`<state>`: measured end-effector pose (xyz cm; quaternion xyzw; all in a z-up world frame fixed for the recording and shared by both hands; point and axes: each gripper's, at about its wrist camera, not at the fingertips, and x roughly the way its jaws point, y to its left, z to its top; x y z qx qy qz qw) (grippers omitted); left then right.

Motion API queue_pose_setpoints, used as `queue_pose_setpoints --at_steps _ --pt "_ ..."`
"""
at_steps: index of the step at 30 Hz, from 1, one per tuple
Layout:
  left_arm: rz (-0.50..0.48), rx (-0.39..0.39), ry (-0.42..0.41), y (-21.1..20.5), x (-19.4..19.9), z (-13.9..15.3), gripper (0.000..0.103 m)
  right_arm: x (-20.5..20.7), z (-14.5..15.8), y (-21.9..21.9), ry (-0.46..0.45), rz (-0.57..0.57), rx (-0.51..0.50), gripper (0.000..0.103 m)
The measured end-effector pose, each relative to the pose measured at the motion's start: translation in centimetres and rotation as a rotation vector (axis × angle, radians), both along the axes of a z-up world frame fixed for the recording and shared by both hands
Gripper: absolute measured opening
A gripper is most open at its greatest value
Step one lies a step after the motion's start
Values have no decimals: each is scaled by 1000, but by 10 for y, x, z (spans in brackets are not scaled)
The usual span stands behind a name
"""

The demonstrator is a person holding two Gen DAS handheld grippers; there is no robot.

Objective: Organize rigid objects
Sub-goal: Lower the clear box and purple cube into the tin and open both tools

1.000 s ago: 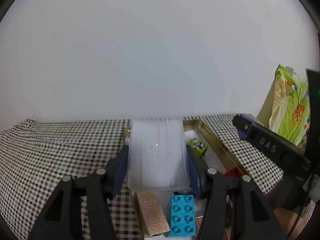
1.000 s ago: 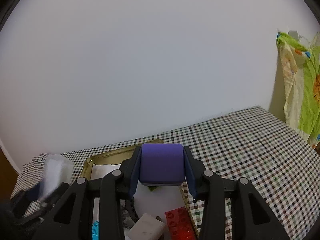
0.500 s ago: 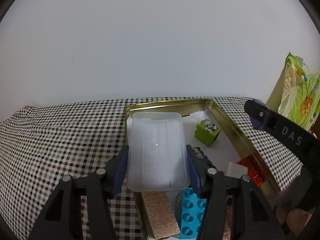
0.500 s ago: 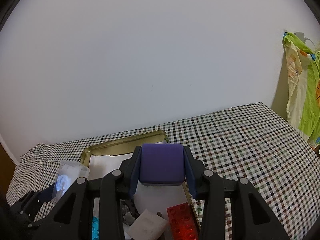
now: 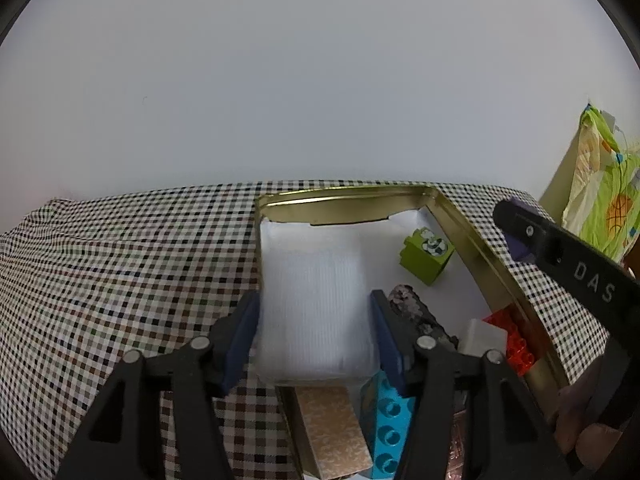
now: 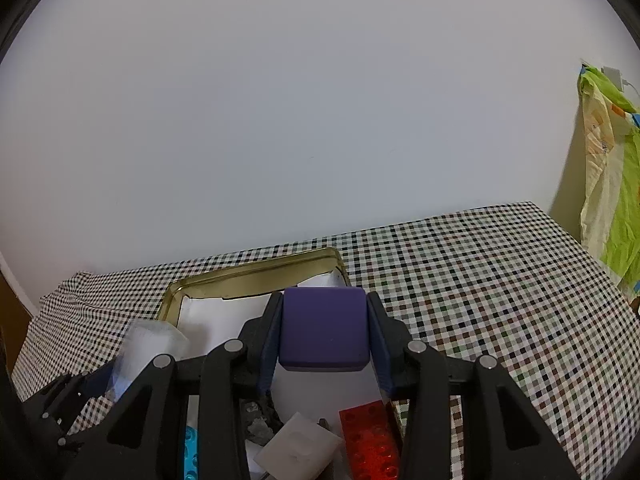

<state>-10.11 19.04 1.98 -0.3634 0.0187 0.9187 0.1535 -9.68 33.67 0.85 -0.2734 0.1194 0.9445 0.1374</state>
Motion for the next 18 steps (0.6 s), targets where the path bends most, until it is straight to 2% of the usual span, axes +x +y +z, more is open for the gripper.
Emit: queue_pose_setpoints --at_steps 1,3,5,7,9,12,18 --pt "2 7 2 -1 1 1 73 0 0 0 -2 1 -2 43" --pt "13 18 13 -4 0 2 81 1 2 -3 -2 0 -5 44" --pt "28 32 24 -8 0 4 90 1 2 -2 0 -3 -7 52" --pt "53 47 54 -15 2 9 92 5 4 -1 18 -10 -7 63" --pt "71 60 92 -24 3 15 93 8 6 -2 40 -14 -3 69" --pt "143 84 151 -43 6 26 102 18 10 -1 92 -36 0 70" --pt "291 86 193 -73 3 30 102 26 9 11 138 -80 -56 72"
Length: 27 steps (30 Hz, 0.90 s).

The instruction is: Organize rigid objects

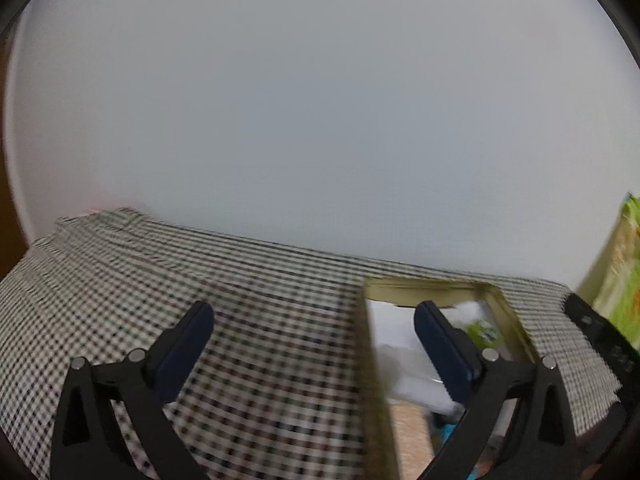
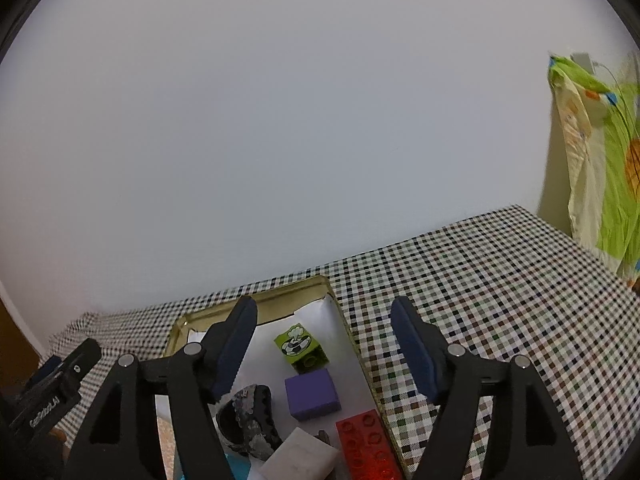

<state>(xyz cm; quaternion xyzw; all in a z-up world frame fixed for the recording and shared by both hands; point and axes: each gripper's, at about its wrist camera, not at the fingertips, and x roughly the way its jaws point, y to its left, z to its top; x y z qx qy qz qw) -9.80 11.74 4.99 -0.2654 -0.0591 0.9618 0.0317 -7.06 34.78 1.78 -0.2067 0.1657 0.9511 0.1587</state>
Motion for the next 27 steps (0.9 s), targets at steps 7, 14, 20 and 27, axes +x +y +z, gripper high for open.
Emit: queue_pose_setpoints --at_steps 7,14,20,27 --pt "54 -170 -39 10 -4 -14 101 -3 -1 -1 -10 -1 12 72" --pt "-17 -287 -81 31 -4 -30 100 -4 -3 6 -12 -12 -14 72" --pt "-73 -272 -173 41 -17 -45 100 -1 -3 8 -6 -22 -40 72" --pt "-61 -289 -179 55 -17 -52 100 -3 -5 6 -11 -19 -32 72"
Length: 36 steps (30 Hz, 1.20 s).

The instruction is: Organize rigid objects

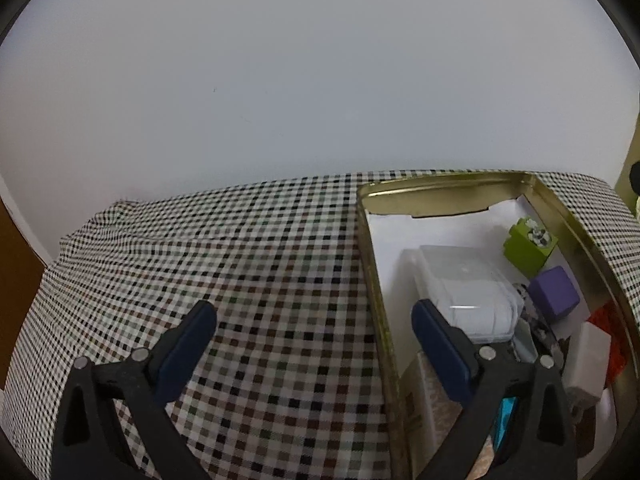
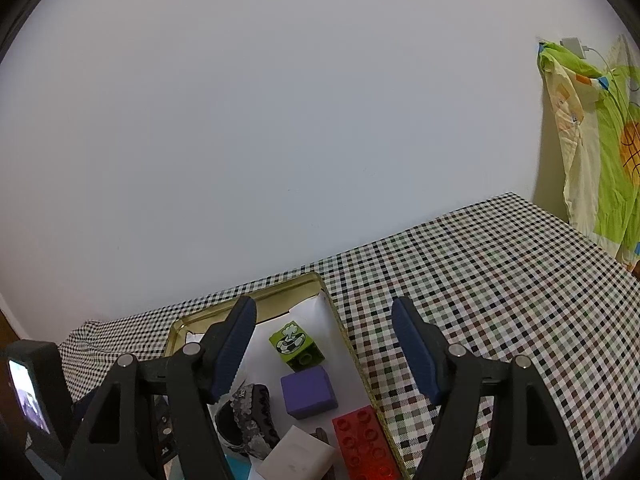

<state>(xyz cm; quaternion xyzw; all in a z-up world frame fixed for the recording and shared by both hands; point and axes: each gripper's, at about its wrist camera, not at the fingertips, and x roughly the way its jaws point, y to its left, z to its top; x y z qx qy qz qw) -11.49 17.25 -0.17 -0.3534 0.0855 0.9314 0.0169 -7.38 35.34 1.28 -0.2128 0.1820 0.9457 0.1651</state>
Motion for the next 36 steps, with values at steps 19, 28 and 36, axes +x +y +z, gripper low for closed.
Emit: queue_pose_setpoints --at_steps 19,28,36 --pt "-9 260 137 -31 26 26 100 5 1 1 14 -3 -13 72" --pt "-74 243 169 -27 56 17 100 36 10 -16 159 -87 91 81" --pt "-122 237 208 -30 82 16 100 81 7 -34 283 -210 183 99"
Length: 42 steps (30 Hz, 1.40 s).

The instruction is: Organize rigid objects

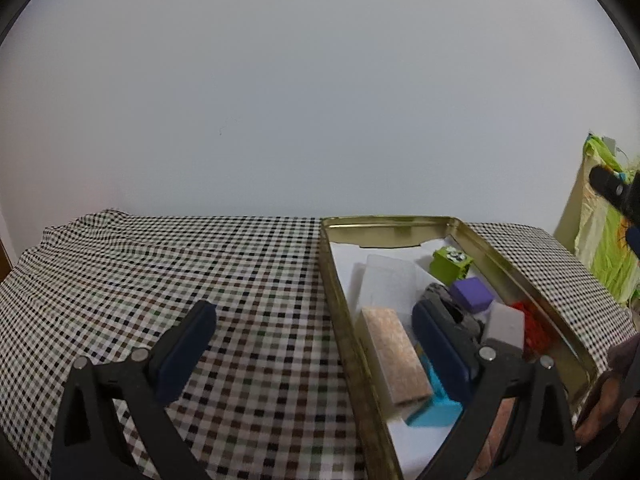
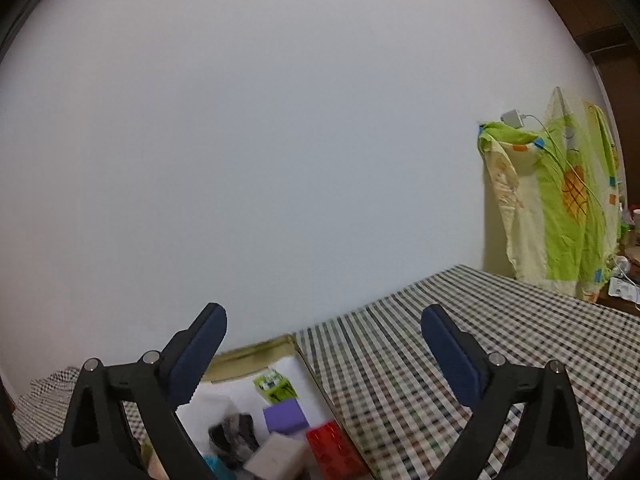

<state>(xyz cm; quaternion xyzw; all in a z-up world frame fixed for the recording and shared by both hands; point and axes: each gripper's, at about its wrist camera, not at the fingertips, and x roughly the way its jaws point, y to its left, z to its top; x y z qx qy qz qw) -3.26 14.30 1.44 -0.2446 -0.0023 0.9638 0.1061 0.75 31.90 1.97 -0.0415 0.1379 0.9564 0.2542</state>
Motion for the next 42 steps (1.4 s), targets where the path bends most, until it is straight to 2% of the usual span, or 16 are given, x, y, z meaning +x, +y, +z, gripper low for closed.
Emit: queue_pose_setpoints --at_steps 6,9,13,22,30,37,42 --pt "8 23 83 -8 17 6 103 7 -11 -7 -46 -6 8 99" --pt "-4 2 120 -6 21 8 103 18 -15 -20 -49 -2 36 100" --pt "-23 -35 152 0 26 10 103 18 -19 -40 -100 4 107 100" --pt "-34 -36 172 -7 30 11 102 18 -25 -66 -123 48 192 100" --pt "-33 -34 168 -4 32 9 103 21 -24 -64 -101 90 164 100" --pt "-47 -33 175 -5 37 11 103 29 -21 -74 -74 87 201 100" --pt "-46 -39 181 -3 37 11 103 38 -18 -68 -48 76 172 100"
